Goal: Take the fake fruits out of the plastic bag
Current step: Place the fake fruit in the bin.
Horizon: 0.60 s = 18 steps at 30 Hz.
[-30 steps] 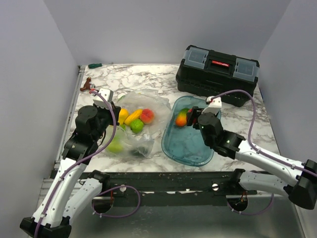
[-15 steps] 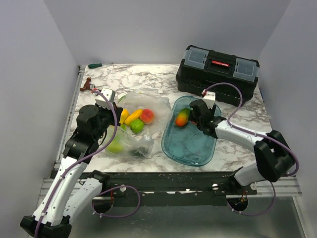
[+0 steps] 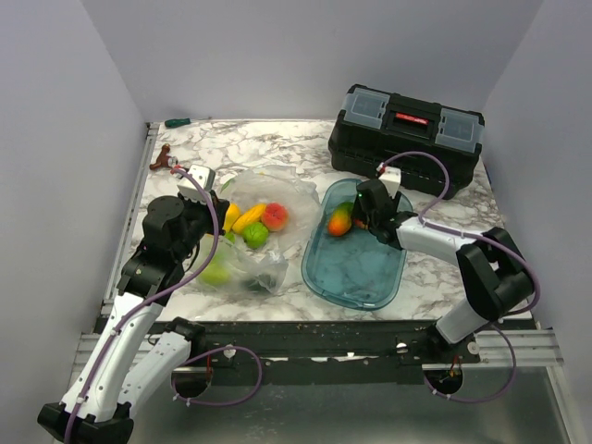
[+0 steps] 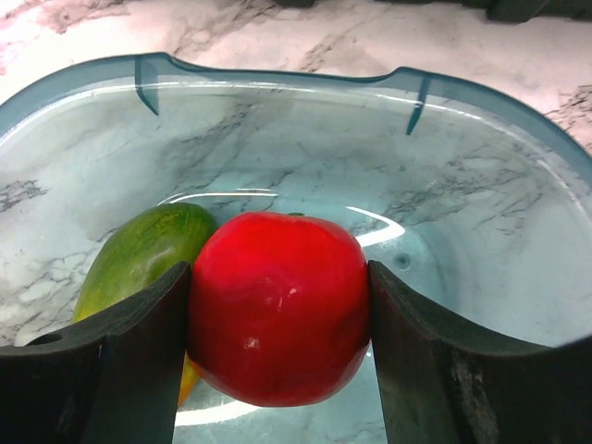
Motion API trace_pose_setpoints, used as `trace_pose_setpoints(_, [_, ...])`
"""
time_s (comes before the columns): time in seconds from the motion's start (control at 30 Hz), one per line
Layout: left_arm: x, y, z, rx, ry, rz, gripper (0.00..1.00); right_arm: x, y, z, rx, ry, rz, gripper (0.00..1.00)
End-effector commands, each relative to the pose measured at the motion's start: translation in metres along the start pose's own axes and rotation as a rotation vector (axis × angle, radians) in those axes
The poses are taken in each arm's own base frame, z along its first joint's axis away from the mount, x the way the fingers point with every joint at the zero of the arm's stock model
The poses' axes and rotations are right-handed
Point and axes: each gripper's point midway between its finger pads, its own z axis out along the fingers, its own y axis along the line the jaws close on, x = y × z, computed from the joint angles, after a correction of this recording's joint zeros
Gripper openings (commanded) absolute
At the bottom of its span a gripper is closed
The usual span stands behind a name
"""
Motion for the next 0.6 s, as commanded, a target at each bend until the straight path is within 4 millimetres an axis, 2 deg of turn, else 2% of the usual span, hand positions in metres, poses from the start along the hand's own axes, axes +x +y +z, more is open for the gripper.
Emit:
trace_pose_setpoints(0.0, [-0.003, -0.006, 0.0, 0.032, -0.014, 0.0, 0.0, -0.004, 0.014, 0.007, -0.04, 0.002, 0.014, 0.33])
trace_pose_setpoints(0.1, [-0.004, -0.006, -0.001, 0.031, -0.021, 0.002, 0.0, -0.002, 0.015, 0.005, -0.052, 0.01, 0.007, 0.55])
trace_pose_setpoints(0.2, [-0.005, -0.006, -0.001, 0.032, -0.025, 0.0, 0.0, -0.004, 0.012, 0.003, -0.043, 0.015, 0.0, 0.71])
trace_pose_setpoints(0.4, [-0.005, -0.007, -0.001, 0.037, -0.025, 0.001, 0.0, -0.024, 0.013, -0.015, -0.068, -0.004, -0.01, 0.84])
trace_pose_setpoints(0.57, [-0.004, -0.007, 0.001, 0.039, -0.011, -0.001, 0.0, -0.049, 0.013, -0.043, -0.106, -0.021, 0.006, 0.89])
